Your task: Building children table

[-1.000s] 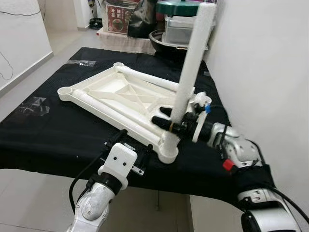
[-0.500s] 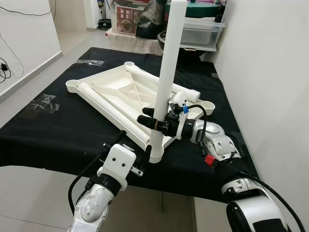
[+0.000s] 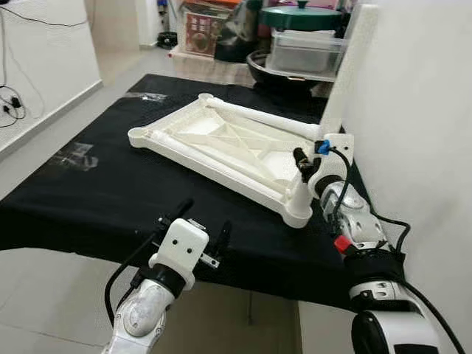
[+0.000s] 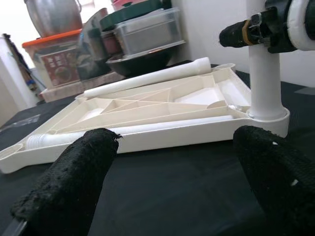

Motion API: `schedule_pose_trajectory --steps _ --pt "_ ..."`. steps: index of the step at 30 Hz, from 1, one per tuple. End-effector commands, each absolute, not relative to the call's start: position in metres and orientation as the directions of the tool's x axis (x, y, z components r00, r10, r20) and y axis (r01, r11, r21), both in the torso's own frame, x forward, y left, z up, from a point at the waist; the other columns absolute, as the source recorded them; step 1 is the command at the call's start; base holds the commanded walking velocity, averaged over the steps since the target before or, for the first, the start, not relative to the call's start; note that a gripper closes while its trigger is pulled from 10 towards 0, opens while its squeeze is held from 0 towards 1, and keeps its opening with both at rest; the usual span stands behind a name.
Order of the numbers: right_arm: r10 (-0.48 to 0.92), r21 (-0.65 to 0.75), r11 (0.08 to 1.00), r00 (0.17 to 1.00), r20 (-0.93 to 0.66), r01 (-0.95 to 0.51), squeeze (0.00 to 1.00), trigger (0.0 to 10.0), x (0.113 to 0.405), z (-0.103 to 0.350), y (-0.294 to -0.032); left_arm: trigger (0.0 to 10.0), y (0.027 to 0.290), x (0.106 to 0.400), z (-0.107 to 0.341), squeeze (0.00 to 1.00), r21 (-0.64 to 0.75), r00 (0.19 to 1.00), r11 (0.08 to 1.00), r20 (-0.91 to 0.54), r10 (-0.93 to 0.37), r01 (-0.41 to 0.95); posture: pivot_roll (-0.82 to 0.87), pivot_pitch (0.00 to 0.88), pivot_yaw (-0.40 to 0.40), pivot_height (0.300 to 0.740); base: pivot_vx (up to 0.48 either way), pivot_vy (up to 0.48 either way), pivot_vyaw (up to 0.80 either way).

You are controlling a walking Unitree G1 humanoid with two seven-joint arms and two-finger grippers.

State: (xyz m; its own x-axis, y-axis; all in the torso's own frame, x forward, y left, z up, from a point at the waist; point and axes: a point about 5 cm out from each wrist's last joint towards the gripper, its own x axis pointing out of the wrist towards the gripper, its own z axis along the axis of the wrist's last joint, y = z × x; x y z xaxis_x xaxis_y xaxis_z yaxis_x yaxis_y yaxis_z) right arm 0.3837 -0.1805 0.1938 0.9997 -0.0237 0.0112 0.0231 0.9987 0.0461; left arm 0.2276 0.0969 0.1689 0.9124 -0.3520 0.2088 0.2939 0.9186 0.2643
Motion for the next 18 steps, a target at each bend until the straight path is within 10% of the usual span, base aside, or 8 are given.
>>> schedule_pose_trajectory --steps 1,6,7,13,14,18 --pt "-0.076 0.014 0.997 0.996 0.037 0.076 0.0 10.0 0.386 0.199 -0.188 10.0 0.096 0.228 0.165 0.0 0.272 0.914 0.915 0.194 -0.356 0.299 0.11 0.024 -0.112 0.74 0.0 0.0 0.0" --pt "-0.153 -0.033 0.987 0.987 0.043 0.154 0.0 10.0 0.39 0.201 -0.203 10.0 0.097 0.228 0.164 0.0 0.274 0.915 0.915 0.194 -0.353 0.294 0.11 0.021 -0.114 0.74 0.0 0.0 0.0" --pt "-0.223 -0.06 0.972 0.974 0.048 0.226 1.0 10.0 0.389 0.201 -0.213 10.0 0.097 0.228 0.164 0.0 0.273 0.916 0.916 0.194 -0.352 0.294 0.11 0.021 -0.114 0.74 0.0 0.0 0.0" --pt "-0.293 -0.08 0.952 0.955 0.044 0.296 1.0 10.0 0.385 0.196 -0.219 10.0 0.095 0.228 0.164 0.0 0.269 0.915 0.916 0.195 -0.353 0.296 0.1 0.022 -0.111 0.74 0.0 0.0 0.0" --pt "-0.281 -0.051 0.958 0.959 0.027 0.282 0.0 10.0 0.382 0.189 -0.216 10.0 0.095 0.228 0.164 0.0 0.269 0.915 0.916 0.195 -0.354 0.297 0.11 0.022 -0.11 0.74 0.0 0.0 0.0" --pt "-0.247 0.014 0.969 0.969 0.004 0.247 0.0 10.0 0.377 0.18 -0.207 10.0 0.096 0.229 0.164 0.0 0.271 0.915 0.916 0.196 -0.353 0.295 0.1 0.023 -0.111 0.74 0.0 0.0 0.0"
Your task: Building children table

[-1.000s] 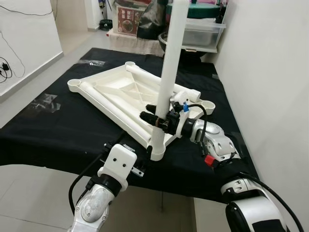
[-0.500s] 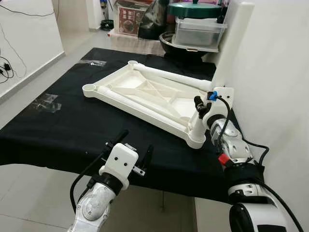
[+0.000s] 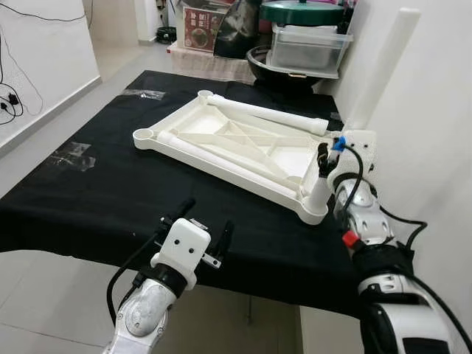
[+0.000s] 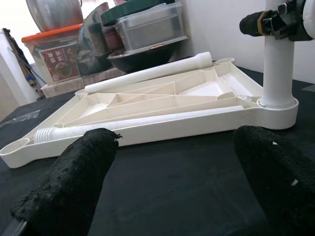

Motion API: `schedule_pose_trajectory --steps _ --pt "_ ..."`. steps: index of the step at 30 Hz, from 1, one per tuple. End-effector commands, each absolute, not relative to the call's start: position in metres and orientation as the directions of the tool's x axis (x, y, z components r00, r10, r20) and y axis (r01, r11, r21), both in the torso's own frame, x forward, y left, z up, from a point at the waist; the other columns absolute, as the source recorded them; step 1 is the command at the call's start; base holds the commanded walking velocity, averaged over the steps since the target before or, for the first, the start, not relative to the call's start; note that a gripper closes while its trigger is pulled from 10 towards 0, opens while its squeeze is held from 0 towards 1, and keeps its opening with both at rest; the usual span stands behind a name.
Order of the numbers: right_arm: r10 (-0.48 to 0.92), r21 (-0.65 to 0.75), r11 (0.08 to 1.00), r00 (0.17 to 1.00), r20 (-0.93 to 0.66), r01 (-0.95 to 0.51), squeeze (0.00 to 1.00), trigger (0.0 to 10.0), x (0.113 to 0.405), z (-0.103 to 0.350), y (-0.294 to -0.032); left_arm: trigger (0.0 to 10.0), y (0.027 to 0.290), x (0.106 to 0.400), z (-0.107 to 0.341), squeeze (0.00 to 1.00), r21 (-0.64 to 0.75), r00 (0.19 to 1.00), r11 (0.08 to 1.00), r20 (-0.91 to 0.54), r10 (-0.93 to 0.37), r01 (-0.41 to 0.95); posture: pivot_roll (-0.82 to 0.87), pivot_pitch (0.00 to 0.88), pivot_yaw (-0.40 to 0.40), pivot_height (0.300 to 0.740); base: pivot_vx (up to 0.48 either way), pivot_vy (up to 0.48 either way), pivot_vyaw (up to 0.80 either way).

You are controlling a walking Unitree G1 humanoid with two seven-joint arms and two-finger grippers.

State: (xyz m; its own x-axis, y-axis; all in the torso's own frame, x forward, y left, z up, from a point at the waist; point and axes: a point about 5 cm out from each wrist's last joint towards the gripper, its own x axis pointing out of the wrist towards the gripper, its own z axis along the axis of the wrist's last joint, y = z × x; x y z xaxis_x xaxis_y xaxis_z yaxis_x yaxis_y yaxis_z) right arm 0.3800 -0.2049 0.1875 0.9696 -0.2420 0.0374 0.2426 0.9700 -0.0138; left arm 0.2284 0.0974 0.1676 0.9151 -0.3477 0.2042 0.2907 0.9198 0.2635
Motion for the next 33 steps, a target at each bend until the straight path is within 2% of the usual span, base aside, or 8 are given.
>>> schedule_pose_trajectory --steps 1,18,20,21,23,26,29,33 --pt "-0.247 0.014 0.969 0.969 0.004 0.247 0.0 10.0 0.377 0.18 -0.207 10.0 0.096 0.229 0.164 0.0 0.271 0.915 0.916 0.196 -0.353 0.295 0.1 0.023 -0.111 0.74 0.0 0.0 0.0" --pt "0.063 0.129 0.99 0.998 -0.004 -0.062 0.0 10.0 0.312 0.139 -0.214 10.0 0.097 0.228 0.163 0.0 0.269 0.916 0.916 0.189 -0.353 0.298 0.09 0.031 -0.105 0.74 0.0 0.0 0.0" --pt "0.193 0.148 0.971 0.981 -0.023 -0.188 0.0 10.0 0.303 0.138 -0.21 10.0 0.098 0.228 0.163 0.0 0.27 0.917 0.917 0.188 -0.351 0.295 0.09 0.032 -0.105 0.74 0.0 0.0 0.0" --pt "0.374 0.169 0.917 0.926 -0.044 -0.362 0.0 10.0 0.291 0.14 -0.202 10.0 0.099 0.228 0.163 0.0 0.272 0.918 0.917 0.187 -0.349 0.293 0.09 0.037 -0.106 0.74 0.0 0.0 0.0" --pt "0.374 0.169 0.917 0.926 -0.044 -0.362 0.0 10.0 0.291 0.14 -0.202 10.0 0.099 0.228 0.163 0.0 0.272 0.918 0.917 0.187 -0.349 0.293 0.09 0.037 -0.106 0.74 0.0 0.0 0.0" --pt "0.616 0.183 0.781 0.784 -0.073 -0.597 0.0 10.0 0.274 0.147 -0.188 10.0 0.101 0.227 0.162 0.0 0.273 0.92 0.917 0.184 -0.346 0.29 0.09 0.039 -0.107 0.74 0.0 0.0 0.0" --pt "0.616 0.183 0.781 0.784 -0.073 -0.597 0.0 10.0 0.274 0.147 -0.188 10.0 0.101 0.227 0.162 0.0 0.273 0.92 0.917 0.184 -0.346 0.29 0.09 0.039 -0.107 0.74 0.0 0.0 0.0" --pt "0.767 0.149 0.638 0.641 -0.035 -0.756 0.0 10.0 0.283 0.174 -0.166 10.0 0.101 0.225 0.162 0.0 0.271 0.922 0.918 0.18 -0.343 0.289 0.09 0.049 -0.114 0.74 0.0 0.0 0.0"
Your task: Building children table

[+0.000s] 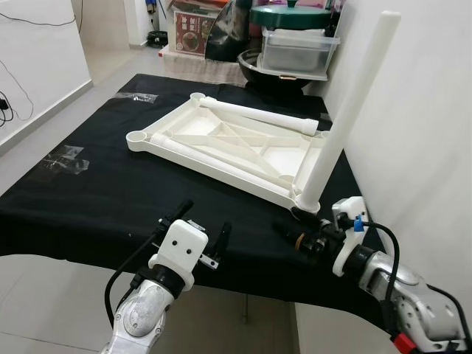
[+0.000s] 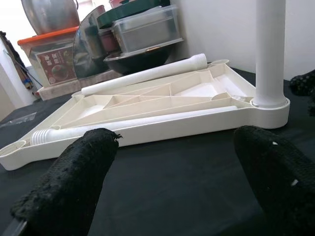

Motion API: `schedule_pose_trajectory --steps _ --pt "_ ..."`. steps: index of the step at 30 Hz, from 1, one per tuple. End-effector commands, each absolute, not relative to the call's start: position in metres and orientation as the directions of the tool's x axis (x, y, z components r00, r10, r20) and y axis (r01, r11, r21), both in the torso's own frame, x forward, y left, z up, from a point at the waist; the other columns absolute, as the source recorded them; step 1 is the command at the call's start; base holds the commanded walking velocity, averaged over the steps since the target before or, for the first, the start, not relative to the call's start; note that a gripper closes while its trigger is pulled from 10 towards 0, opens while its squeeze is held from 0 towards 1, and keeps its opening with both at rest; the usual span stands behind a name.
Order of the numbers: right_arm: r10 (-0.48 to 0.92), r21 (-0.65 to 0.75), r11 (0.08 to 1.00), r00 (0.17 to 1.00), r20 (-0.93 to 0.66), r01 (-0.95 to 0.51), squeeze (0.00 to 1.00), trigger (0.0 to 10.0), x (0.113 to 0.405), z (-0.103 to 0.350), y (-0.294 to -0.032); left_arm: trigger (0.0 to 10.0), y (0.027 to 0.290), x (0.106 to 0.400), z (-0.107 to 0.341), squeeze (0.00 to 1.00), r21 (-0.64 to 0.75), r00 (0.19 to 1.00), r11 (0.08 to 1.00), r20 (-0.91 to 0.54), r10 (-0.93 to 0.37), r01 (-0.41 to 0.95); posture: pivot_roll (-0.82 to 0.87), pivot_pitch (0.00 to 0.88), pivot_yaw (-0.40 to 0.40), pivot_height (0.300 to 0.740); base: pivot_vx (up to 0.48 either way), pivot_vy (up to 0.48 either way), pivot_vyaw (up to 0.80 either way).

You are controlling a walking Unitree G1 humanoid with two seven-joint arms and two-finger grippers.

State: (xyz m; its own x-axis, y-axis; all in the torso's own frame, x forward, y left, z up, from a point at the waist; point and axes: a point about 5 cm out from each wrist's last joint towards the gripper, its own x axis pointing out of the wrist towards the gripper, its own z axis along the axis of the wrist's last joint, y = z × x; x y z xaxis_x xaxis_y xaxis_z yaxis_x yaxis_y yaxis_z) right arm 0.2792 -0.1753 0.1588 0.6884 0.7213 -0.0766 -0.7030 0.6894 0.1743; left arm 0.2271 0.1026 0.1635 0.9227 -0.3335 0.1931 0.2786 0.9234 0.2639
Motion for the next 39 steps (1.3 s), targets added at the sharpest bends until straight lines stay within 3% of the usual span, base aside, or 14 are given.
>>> schedule_pose_trajectory --steps 1,2,4,8,16,17,20,24,29,39 --pt "0.767 0.149 0.638 0.641 -0.035 -0.756 0.0 10.0 0.283 0.174 -0.166 10.0 0.101 0.225 0.162 0.0 0.271 0.922 0.918 0.18 -0.343 0.289 0.09 0.049 -0.114 0.74 0.0 0.0 0.0" --pt "0.805 0.115 0.589 0.593 -0.002 -0.8 0.0 10.0 0.292 0.19 -0.154 10.0 0.101 0.225 0.162 0.0 0.269 0.923 0.919 0.179 -0.341 0.288 0.09 0.049 -0.114 0.74 0.0 0.0 0.0" --pt "0.81 0.063 0.582 0.585 0.032 -0.81 0.0 10.0 0.304 0.204 -0.143 10.0 0.101 0.223 0.162 0.0 0.267 0.924 0.92 0.178 -0.339 0.287 0.1 0.053 -0.121 0.74 0.0 0.0 0.0" --pt "0.767 0.001 0.64 0.638 0.067 -0.769 0.0 10.0 0.342 0.226 -0.12 10.0 0.103 0.221 0.161 0.0 0.263 0.928 0.923 0.171 -0.331 0.28 0.1 0.069 -0.135 0.74 0.0 0.0 0.0" --pt "0.745 -0.042 0.667 0.665 0.054 -0.744 0.0 10.0 0.357 0.232 -0.111 10.0 0.103 0.218 0.16 0.0 0.26 0.931 0.925 0.165 -0.326 0.278 0.11 0.072 -0.137 0.74 0.0 0.0 0.0" --pt "0.688 -0.089 0.721 0.725 -0.026 -0.687 0.0 10.0 0.373 0.23 -0.101 10.0 0.102 0.213 0.158 0.0 0.249 0.935 0.929 0.156 -0.318 0.274 0.09 0.115 -0.171 0.74 0.0 0.0 0.0" --pt "0.604 -0.18 0.767 0.788 -0.119 -0.616 0.0 10.0 0.39 0.229 -0.091 10.0 0.101 0.207 0.156 0.0 0.236 0.941 0.934 0.144 -0.307 0.268 0.09 0.115 -0.171 0.74 0.0 0.0 0.0" --pt "0.436 -0.285 0.818 0.862 -0.258 -0.5 0.0 10.0 0.411 0.221 -0.09 10.0 0.099 0.2 0.161 0.0 0.219 0.945 0.94 0.144 -0.295 0.26 0.07 0.19 -0.213 0.74 0.0 0.0 0.0" --pt "0.381 -0.308 0.837 0.885 -0.267 -0.453 0.0 10.0 0.415 0.222 -0.094 10.0 0.1 0.198 0.163 0.0 0.212 0.948 0.944 0.143 -0.286 0.253 0.07 0.193 -0.213 0.74 0.0 0.0 0.0" --pt "0.348 -0.417 0.732 0.822 -0.451 -0.539 0.0 10.0 0.412 0.193 -0.094 10.0 0.098 0.187 0.161 0.0 0.208 0.951 0.942 0.106 -0.289 0.263 0.07 0.222 -0.218 0.74 0.0 0.0 0.0"
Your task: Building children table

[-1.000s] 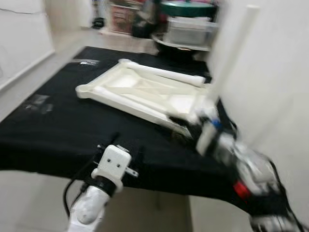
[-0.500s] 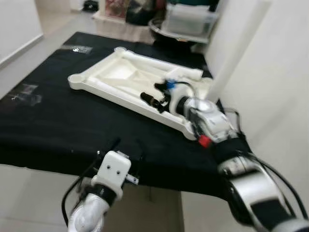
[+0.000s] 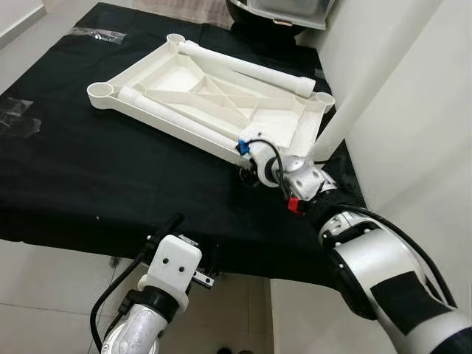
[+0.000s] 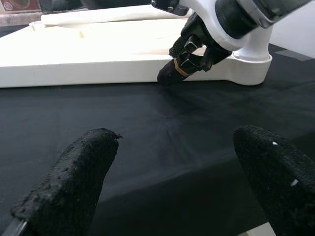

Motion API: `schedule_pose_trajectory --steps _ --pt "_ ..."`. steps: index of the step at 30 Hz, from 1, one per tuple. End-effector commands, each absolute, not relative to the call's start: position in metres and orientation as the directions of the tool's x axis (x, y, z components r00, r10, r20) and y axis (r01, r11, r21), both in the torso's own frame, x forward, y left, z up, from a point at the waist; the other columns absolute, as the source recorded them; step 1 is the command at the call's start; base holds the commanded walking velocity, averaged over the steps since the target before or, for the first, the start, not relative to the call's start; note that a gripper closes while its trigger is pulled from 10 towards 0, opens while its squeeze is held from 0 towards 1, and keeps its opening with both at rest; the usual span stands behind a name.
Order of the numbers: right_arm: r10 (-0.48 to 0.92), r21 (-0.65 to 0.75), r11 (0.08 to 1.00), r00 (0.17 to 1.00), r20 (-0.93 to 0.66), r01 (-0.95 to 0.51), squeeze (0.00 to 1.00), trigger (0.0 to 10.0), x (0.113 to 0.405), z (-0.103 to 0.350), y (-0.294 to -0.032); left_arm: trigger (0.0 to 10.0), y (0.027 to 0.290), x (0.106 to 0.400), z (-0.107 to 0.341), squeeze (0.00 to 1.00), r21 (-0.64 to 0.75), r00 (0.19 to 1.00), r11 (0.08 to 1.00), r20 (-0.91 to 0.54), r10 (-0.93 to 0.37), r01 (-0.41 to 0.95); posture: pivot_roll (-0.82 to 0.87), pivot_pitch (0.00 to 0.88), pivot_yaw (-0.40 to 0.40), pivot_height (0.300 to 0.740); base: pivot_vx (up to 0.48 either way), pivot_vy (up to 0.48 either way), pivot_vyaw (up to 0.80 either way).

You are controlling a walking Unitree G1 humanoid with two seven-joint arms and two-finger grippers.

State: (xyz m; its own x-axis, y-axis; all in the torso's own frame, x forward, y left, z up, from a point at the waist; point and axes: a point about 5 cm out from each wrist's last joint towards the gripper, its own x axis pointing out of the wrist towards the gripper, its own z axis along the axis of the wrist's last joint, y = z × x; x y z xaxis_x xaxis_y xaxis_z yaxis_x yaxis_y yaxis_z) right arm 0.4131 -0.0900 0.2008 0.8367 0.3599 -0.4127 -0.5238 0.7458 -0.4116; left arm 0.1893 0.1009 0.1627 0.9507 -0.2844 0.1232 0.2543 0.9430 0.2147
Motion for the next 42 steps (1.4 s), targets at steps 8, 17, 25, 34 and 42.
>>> schedule_pose_trajectory --steps 8,17,25,34,42 --pt "0.371 -0.441 0.673 0.787 -0.493 -0.594 0.0 10.0 0.411 0.192 -0.095 10.0 0.097 0.186 0.161 0.0 0.207 0.954 0.944 0.101 -0.281 0.256 0.07 0.226 -0.224 0.74 0.0 0.0 0.0" --pt "0.435 -0.443 0.577 0.717 -0.545 -0.687 0.0 10.0 0.41 0.201 -0.094 10.0 0.097 0.186 0.162 0.0 0.206 0.956 0.945 0.096 -0.277 0.253 0.06 0.227 -0.225 0.74 0.0 0.0 0.0" --pt "0.457 -0.489 0.303 0.575 -0.678 -0.818 0.0 0.0 0.403 0.195 -0.086 10.0 0.097 0.187 0.163 0.0 0.207 0.957 0.946 0.097 -0.272 0.248 0.06 0.231 -0.23 0.74 0.0 0.0 0.0" --pt "0.453 -0.579 0.252 0.623 -0.637 -0.775 0.0 0.0 0.406 0.206 -0.084 10.0 0.098 0.188 0.164 0.0 0.204 0.96 0.95 0.097 -0.261 0.238 0.06 0.238 -0.231 0.74 0.0 0.0 0.0" --pt "0.665 -0.57 0.043 0.449 -0.596 -0.82 0.0 0.0 0.395 0.213 -0.073 10.0 0.098 0.19 0.163 0.0 0.209 0.959 0.948 0.096 -0.266 0.242 0.06 0.232 -0.224 0.74 0.0 0.0 0.0"
